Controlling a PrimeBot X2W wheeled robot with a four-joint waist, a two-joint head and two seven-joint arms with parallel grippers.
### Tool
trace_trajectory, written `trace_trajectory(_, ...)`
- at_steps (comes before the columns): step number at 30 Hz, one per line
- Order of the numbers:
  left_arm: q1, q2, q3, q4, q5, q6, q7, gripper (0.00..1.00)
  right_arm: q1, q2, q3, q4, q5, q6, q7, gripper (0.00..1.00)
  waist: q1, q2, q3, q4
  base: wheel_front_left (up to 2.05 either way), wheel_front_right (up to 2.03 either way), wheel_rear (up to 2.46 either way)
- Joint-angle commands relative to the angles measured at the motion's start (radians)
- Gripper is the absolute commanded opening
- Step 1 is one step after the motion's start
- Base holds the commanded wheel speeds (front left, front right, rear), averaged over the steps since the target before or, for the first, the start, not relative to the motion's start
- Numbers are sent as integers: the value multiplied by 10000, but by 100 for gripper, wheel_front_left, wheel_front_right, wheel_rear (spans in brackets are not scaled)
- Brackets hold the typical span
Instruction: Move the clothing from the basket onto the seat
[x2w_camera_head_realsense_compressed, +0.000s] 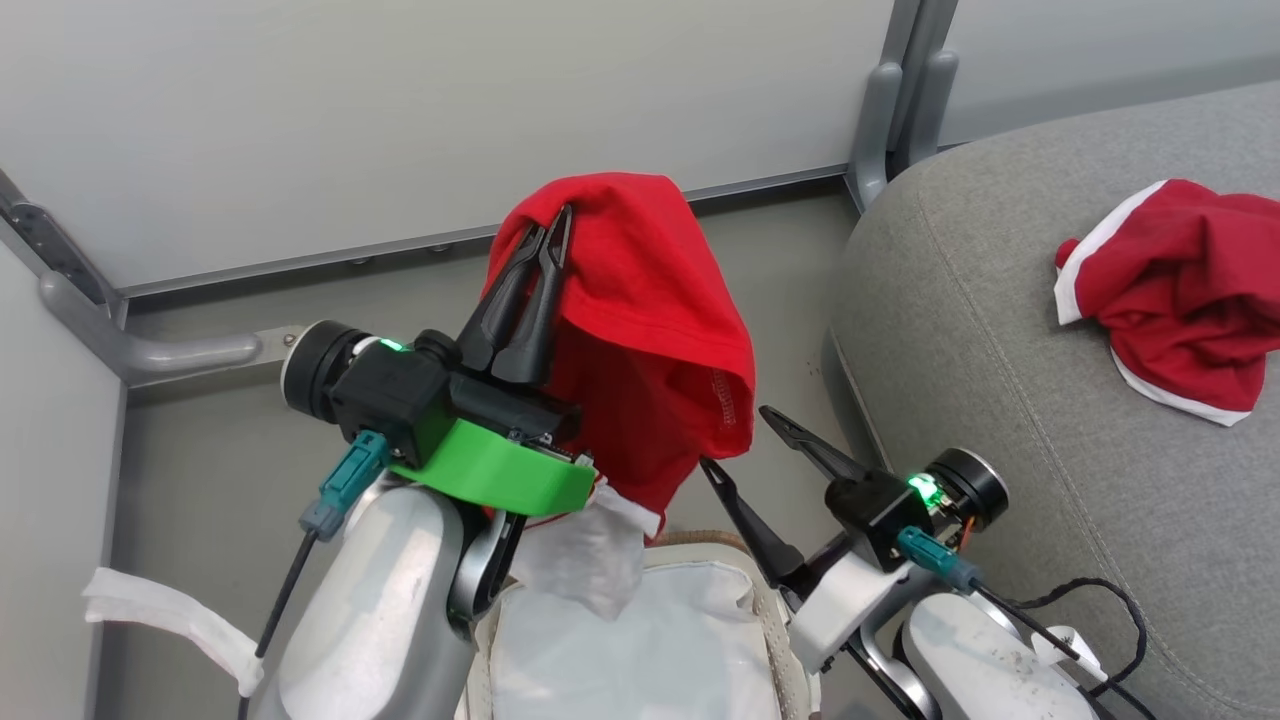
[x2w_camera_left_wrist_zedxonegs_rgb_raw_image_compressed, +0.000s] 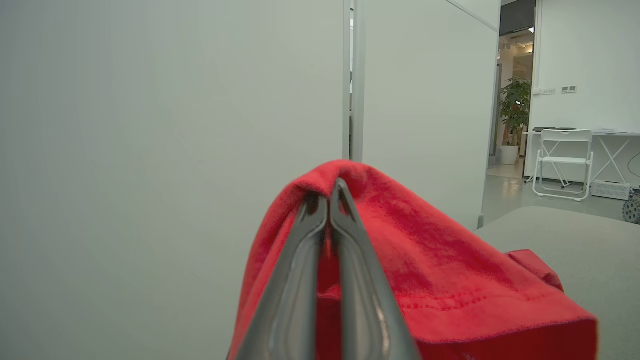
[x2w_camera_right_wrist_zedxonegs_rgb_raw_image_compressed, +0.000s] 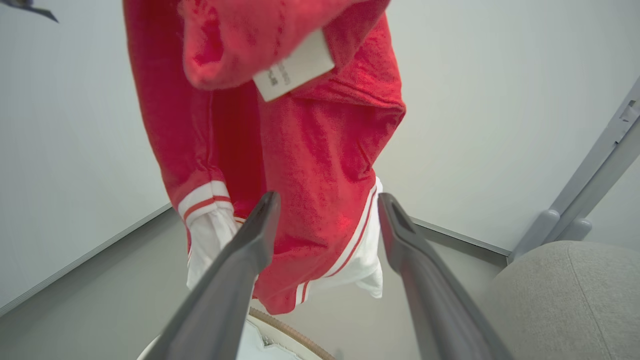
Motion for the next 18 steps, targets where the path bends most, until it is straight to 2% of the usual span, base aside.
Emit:
trace_trajectory(1,88,20,-93,-24,-68,-18,-8,0,-223,-34,209,120,0,-14,-3,100,1,28,-106,130,0,0,0)
trace_trajectory(8,129,19,-789,-82,-337,8,-8,0,-971,101,1047,488,170,-14,-3,100,1,28,-326,476,0,0,0)
trace_trajectory(13,135,19,-1476,-148,-618,47,-8,0,-1234,305,843,952,-243,-14,-3,100,1,28,-459,793,0,0,0)
trace_trajectory(18,149,17,-2147,-290,-942,109,-8,0,-1373,549,221,1489,-846,-14,-2,100,1,28,-526,1110,0,0,0)
